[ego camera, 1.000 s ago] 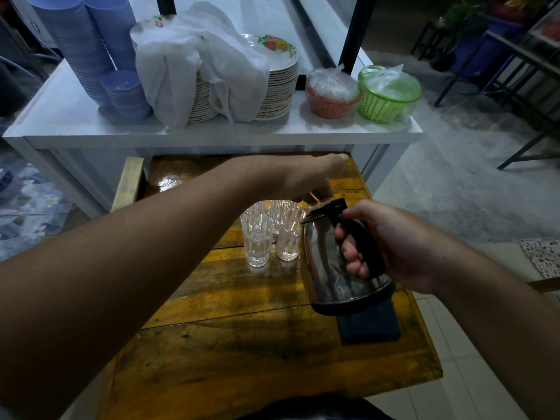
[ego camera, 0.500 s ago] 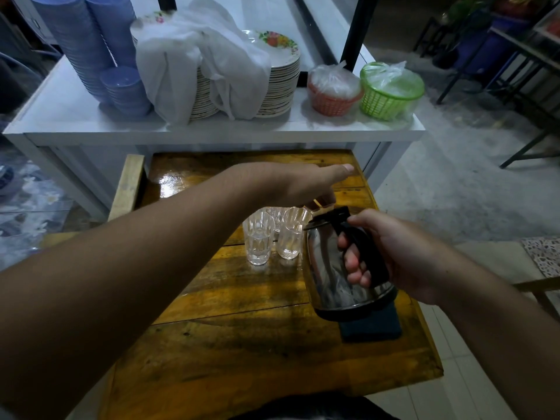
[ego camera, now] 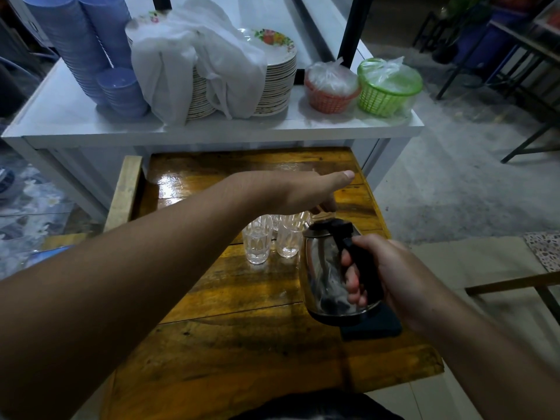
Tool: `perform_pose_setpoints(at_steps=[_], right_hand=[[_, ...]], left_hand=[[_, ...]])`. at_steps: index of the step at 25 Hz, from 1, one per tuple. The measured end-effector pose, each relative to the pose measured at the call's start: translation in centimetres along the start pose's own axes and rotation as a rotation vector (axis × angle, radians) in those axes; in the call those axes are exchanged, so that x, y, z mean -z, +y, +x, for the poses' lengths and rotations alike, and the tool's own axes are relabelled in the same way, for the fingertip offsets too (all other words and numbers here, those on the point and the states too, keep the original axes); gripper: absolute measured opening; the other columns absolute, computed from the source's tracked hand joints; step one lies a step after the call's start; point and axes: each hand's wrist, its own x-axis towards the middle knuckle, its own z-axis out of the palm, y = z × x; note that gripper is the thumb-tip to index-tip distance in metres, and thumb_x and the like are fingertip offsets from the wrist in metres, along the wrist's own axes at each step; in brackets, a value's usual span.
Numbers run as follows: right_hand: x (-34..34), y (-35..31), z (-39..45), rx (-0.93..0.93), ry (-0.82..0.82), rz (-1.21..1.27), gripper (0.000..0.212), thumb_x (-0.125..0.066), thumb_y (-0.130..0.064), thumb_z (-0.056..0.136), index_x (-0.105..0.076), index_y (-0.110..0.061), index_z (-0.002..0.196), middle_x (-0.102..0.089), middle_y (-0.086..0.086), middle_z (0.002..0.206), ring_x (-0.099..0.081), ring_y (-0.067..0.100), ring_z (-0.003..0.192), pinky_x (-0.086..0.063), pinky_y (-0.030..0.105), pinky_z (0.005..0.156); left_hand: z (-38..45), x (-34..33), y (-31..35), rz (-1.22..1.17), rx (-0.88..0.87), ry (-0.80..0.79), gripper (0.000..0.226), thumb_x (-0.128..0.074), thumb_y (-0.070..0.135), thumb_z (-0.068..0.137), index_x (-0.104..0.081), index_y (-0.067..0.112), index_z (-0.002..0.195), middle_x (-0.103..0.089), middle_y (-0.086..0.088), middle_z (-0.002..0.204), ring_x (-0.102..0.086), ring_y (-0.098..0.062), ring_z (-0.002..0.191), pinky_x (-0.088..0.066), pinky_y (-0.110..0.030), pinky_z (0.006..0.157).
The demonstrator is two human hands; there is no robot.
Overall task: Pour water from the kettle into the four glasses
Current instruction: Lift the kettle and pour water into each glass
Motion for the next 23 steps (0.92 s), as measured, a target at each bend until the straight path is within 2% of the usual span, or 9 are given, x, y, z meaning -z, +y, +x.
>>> perform_pose_setpoints(at_steps=[4,8,11,15,19,23], right_hand=[[-0.3,1.6,-0.3,0.010,0.060,0.034,0.042,-0.046,-0.031,0.106,-0.064,-0.004,0.079,-0.061,0.010,0.051,-0.059,0.025,0.043,-0.047,0.028,0.044],[-0.2,3.0,-0.2,0.035,0.078,0.051,0.045,-0.046,-0.033,0.106,-0.063,-0.005,0.075,-0.058,0.010,0.050,-0.058,0.026,0.045,-0.046,0.032,0.047],[0.3,3.8,-0.1,0.072,0.091,0.073,0.047,-0.044,-0.031,0.106,-0.062,-0.005,0.071,-0.056,0.008,0.047,-0.055,0.025,0.042,-0.045,0.031,0.046],[0.6,3.4,-0.3,0.134,0.105,0.136,0.050,-0.044,-0.029,0.106,-0.061,-0.006,0.065,-0.053,0.008,0.043,-0.052,0.024,0.039,-0.044,0.028,0.042],[0.8,0.5,-0.3,0.209,0.057,0.139,0.051,-0.041,-0.032,0.106,-0.063,-0.008,0.067,-0.054,0.008,0.046,-0.053,0.024,0.040,-0.045,0.029,0.044],[0.7,-2.4,0.6,0.209,0.021,0.109,0.048,-0.039,-0.033,0.106,-0.061,-0.008,0.072,-0.055,0.008,0.050,-0.054,0.022,0.042,-0.046,0.030,0.045]], left_hand=[[-0.1,-0.3,0.4,0.025,-0.007,-0.018,0.084,-0.007,0.062,0.096,-0.063,0.010,0.130,-0.062,-0.007,0.133,-0.056,-0.016,0.117,-0.035,-0.037,0.106],[-0.2,-0.4,0.5,0.004,-0.007,-0.015,0.083,-0.007,0.062,0.096,-0.066,0.012,0.126,-0.063,-0.008,0.127,-0.054,-0.010,0.103,-0.035,-0.037,0.102],[0.0,-0.2,0.3,-0.022,-0.026,-0.029,0.084,-0.008,0.064,0.095,-0.067,0.013,0.125,-0.062,-0.010,0.130,-0.054,-0.013,0.110,-0.034,-0.039,0.106],[0.3,0.7,0.1,-0.107,-0.091,-0.019,0.089,-0.013,0.072,0.084,-0.071,0.015,0.118,-0.068,-0.010,0.123,-0.059,-0.020,0.118,-0.033,-0.045,0.111],[0.0,2.5,1.4,-0.123,-0.124,0.082,0.085,-0.013,0.066,0.090,-0.072,0.011,0.115,-0.068,-0.011,0.122,-0.060,-0.021,0.116,-0.034,-0.042,0.111],[-0.3,3.8,2.4,-0.080,-0.101,0.185,0.079,-0.011,0.056,0.099,-0.071,0.007,0.116,-0.069,-0.004,0.106,-0.061,-0.018,0.106,-0.040,-0.035,0.103]])
